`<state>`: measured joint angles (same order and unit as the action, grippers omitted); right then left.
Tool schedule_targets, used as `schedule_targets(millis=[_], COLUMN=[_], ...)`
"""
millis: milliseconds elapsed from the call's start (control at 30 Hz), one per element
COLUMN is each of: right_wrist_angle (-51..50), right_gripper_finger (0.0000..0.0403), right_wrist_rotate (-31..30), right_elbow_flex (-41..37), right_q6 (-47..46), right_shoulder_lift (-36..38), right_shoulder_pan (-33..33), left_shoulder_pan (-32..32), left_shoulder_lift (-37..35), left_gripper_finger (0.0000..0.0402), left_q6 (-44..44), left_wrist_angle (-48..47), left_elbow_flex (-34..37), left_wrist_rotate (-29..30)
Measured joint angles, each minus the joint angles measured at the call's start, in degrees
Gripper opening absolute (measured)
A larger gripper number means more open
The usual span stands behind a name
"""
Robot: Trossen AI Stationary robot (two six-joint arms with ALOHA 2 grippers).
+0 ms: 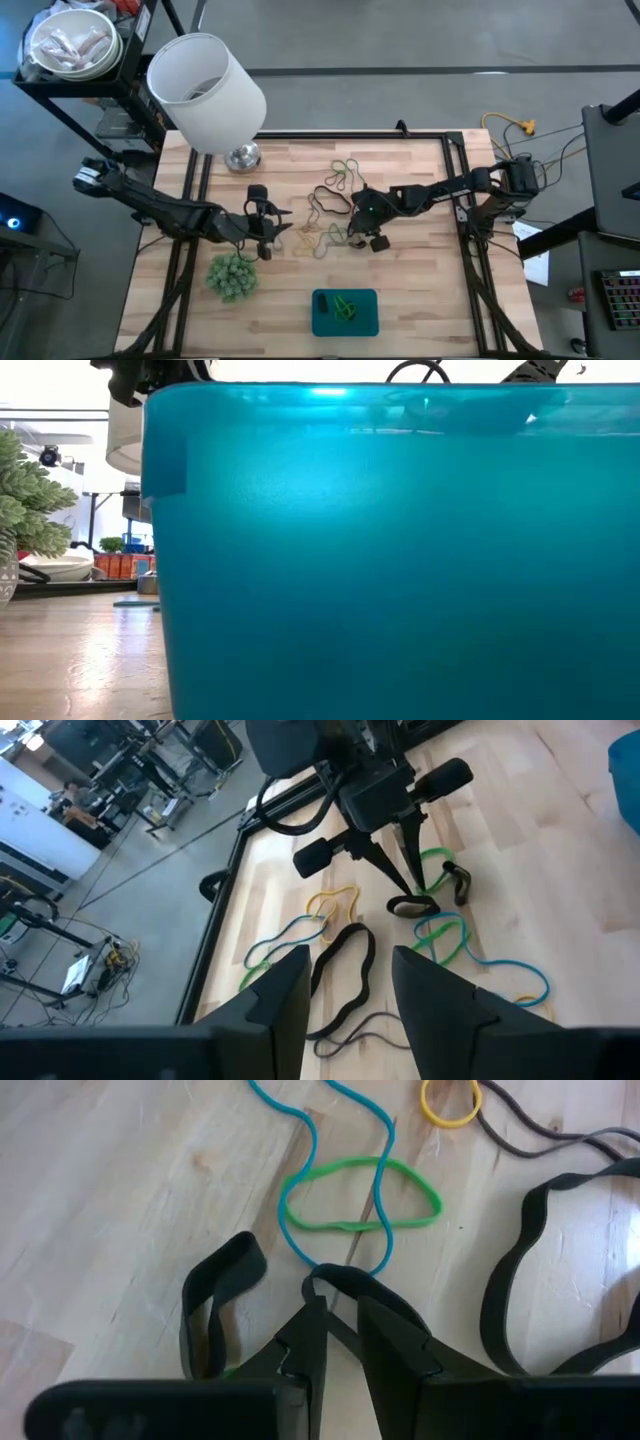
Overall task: Pick and place rubber bands into bin
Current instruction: Put the black rubber band into the blue bin
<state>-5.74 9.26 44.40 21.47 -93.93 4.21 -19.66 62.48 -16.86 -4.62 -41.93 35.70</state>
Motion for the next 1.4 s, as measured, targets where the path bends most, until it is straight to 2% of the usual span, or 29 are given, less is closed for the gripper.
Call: schedule_targets(millis=[333,567,700,800,1133,1400], right_wrist_angle=[0.8,0.4,0.3,0.0,-2.5,-3.3], right_gripper_finger=[0.0054,0.0052,0.0022,0.0011,0.0009,0.0008], right_wrist_rotate=[0.0,0.2,-0.2,-3.3,-5.6,-5.6], right_elbow_flex=[0.4,0.4,0.4,0.3,0.1,0.1], right_q6=[0.3,0.0,1.3,1.6,1.2,1.0], right_shoulder_lift=[-4.6,-4.9,-4.7,-4.0,4.8,12.6], right_shoulder_pan=[0.5,1.2,1.2,1.0,0.1,-4.0], left_shoulder_pan=[0.0,0.0,0.0,0.0,0.0,0.0], left_shoulder_lift=[0.0,0.0,0.0,0.0,0.0,0.0], left_gripper_finger=[0.0128,0.0128,0.0128,0.0128,0.0128,0.0128], left_q6=[0.0,0.0,0.0,0.0,0.0,0.0], left_wrist_angle=[0.2,0.1,0.2,0.2,0.2,0.2], left_elbow_flex=[0.0,0.1,0.1,0.1,0.1,0.1], left_wrist_rotate=[-0.5,-0.6,-0.6,-0.6,-0.6,-0.6])
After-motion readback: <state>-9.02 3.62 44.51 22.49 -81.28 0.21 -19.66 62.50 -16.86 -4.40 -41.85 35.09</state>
